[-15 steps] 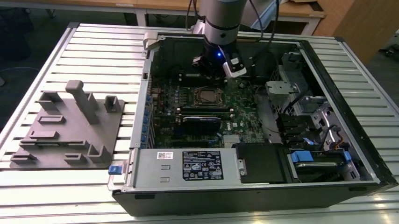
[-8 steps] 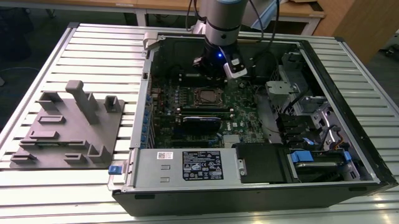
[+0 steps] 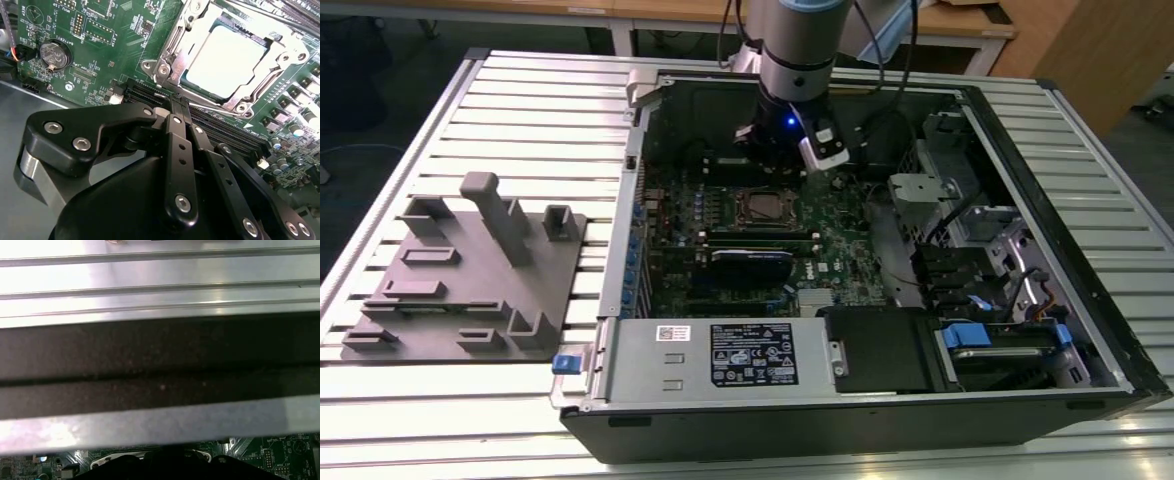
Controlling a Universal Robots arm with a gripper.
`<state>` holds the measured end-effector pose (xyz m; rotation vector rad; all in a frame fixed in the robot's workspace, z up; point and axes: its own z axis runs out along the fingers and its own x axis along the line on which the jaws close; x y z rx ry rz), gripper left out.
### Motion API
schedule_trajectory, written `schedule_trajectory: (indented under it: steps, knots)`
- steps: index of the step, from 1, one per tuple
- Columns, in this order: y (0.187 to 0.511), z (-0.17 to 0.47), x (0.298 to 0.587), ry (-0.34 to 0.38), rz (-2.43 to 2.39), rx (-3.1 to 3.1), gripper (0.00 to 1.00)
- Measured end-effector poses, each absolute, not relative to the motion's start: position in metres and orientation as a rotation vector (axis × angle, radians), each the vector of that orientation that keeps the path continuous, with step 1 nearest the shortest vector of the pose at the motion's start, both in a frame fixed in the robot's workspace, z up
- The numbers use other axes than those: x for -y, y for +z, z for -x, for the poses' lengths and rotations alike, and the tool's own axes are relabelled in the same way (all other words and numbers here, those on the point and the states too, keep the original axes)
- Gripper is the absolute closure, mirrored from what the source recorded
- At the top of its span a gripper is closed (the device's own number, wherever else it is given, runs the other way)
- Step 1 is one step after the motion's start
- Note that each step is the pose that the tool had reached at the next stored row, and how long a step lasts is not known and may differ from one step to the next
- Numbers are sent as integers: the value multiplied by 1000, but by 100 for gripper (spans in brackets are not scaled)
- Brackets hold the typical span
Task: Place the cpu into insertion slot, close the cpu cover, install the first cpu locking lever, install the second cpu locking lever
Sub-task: 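Install the first cpu locking lever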
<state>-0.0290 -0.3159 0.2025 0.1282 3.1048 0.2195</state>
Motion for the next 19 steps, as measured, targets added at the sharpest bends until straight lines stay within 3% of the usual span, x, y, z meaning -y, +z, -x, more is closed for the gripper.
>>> schedule_trajectory:
  steps: [19]
  knots:
    - [203,29,316,220,-128,-3105,89]
